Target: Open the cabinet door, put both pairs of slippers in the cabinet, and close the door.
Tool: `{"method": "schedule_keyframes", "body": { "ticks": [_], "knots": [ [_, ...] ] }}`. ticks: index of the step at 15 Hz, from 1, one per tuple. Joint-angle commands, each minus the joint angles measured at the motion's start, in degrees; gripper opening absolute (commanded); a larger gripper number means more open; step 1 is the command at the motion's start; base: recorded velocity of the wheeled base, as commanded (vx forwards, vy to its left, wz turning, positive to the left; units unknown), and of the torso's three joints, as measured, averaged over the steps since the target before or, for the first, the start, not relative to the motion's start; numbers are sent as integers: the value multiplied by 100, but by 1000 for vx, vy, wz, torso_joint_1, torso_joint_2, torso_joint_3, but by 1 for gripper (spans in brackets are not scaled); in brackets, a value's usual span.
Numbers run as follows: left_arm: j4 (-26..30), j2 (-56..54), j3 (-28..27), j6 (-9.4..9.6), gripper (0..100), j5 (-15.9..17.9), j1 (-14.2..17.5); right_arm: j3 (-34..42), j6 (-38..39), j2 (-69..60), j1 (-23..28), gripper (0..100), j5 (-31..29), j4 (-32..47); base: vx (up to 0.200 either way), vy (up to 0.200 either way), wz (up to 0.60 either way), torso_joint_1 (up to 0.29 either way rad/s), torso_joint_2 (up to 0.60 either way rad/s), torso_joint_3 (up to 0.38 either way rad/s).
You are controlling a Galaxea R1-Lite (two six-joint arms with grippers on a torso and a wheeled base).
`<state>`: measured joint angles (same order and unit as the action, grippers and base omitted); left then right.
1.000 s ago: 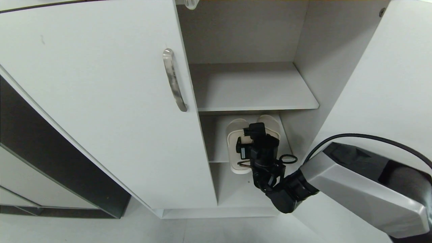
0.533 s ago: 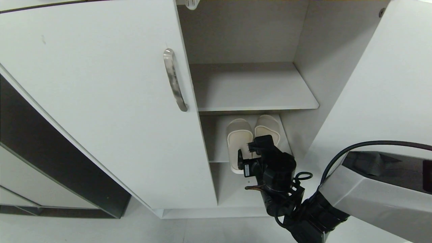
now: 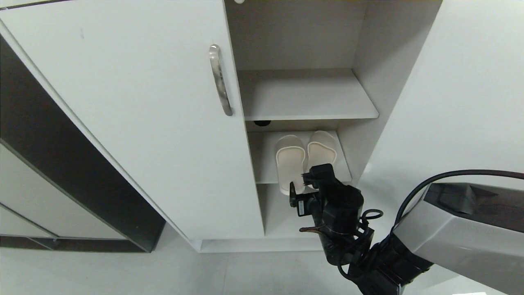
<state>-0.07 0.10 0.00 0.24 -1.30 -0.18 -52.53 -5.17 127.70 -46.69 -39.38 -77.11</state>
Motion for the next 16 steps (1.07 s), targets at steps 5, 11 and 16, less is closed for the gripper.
{"method": "schedule_keyframes", "body": {
  "ticks": [5,11,16],
  "knots": [
    [-1,-1,0,-7,0,-19,1,15,-2,-52,11,100,0,-6,-200,0,0,0,1,2],
    [-1,-1,0,-7,0,-28,1,41,-2,-52,11,100,0,-50,0,0,0,0,0,0],
    [-1,8,0,-7,0,-10,1,41,-2,-61,11,100,0,-50,0,0,0,0,0,0]
  ]
}}
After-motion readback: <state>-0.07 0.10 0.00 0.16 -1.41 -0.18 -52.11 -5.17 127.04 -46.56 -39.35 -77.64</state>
